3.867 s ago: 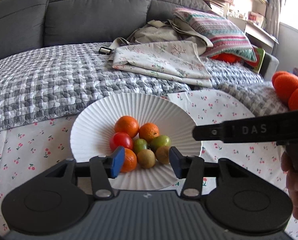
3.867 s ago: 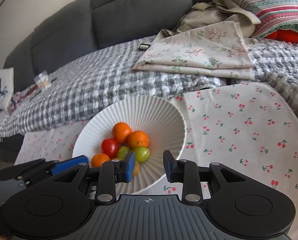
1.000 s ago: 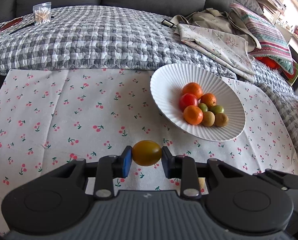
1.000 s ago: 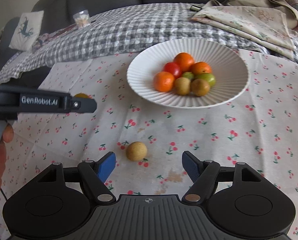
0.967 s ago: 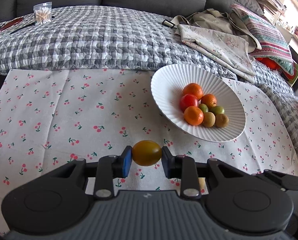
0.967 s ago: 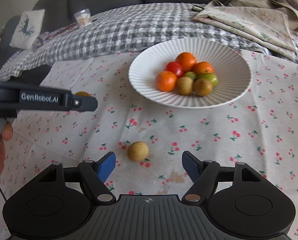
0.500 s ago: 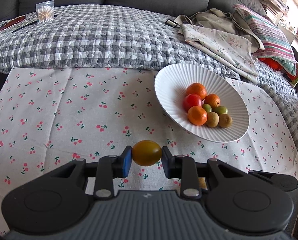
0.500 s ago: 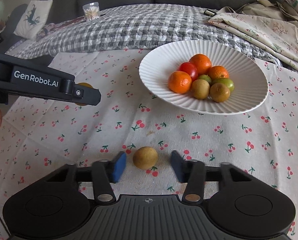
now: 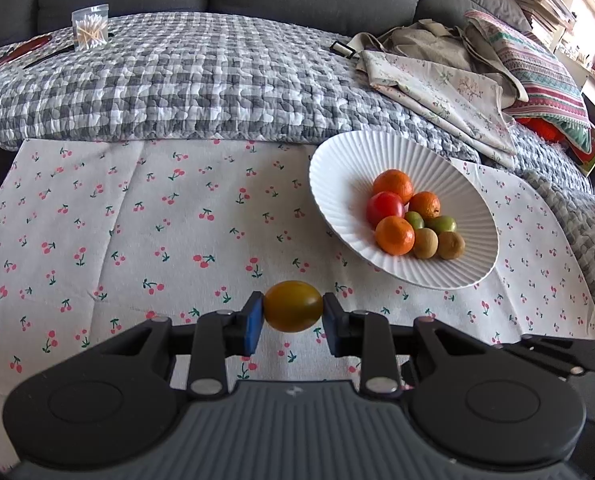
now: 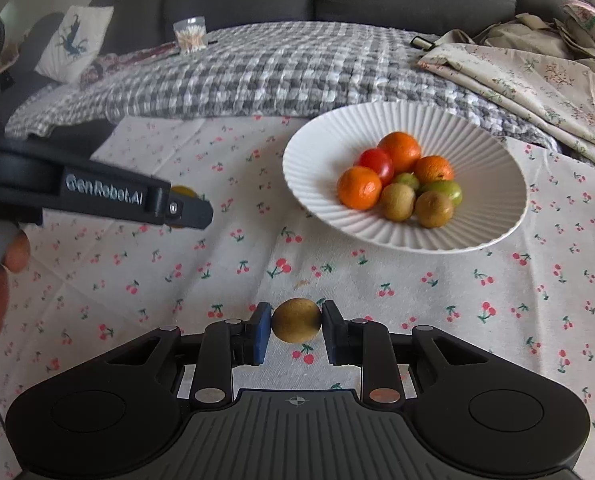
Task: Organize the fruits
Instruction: 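Grasp a yellow-green fruit with the left tool while the right tool grasps a kiwi, then carry both fruits over the white bowl and release them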
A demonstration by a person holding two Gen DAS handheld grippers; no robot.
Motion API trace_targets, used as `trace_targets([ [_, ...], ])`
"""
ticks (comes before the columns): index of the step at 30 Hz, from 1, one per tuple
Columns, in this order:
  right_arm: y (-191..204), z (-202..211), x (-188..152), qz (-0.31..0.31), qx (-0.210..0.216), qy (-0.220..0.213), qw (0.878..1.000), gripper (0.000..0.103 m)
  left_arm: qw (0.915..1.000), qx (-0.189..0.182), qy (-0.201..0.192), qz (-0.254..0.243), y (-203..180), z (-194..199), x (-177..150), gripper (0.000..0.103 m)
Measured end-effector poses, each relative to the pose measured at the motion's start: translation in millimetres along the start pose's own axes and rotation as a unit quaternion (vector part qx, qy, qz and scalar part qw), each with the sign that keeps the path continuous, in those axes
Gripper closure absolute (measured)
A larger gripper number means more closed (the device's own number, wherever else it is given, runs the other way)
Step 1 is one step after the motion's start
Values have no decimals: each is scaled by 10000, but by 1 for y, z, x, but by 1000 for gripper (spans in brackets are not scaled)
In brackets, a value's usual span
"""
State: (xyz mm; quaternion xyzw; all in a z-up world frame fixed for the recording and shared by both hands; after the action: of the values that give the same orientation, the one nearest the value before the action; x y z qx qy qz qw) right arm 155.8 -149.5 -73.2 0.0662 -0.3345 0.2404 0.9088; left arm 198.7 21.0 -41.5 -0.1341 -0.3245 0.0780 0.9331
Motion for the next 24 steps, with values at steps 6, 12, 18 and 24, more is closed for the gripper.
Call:
trace_targets([
  [6,-8,16,6,-109,-4,-147,9998,78,10000,-13,-86,32,0,2,2,74],
  [12,-15,31,12,-209,37,-317,9993,78,9999,-35,-149,33,-2,4,4,74],
  [18,-25,46,21,-334,66,-526,9980,78,9997,-80,-250,2,-5,4,7,74],
  [24,-43,57,26,-508,-53,-648,9966,78,9991,-196,-378,-63,-14,4,11,74],
])
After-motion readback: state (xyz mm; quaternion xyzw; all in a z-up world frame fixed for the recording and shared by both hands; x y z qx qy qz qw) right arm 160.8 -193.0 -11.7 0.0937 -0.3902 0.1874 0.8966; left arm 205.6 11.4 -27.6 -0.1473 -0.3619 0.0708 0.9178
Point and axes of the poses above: each gripper's, at about its wrist camera, not at the fingertips, and z roughly against the way its jaws point, y to its left, x to its top, the point moved 4 cm from there along -z, roughly the way its jaws point, and after that the axes turned 10 degrees about z, right-handed, at the moved point
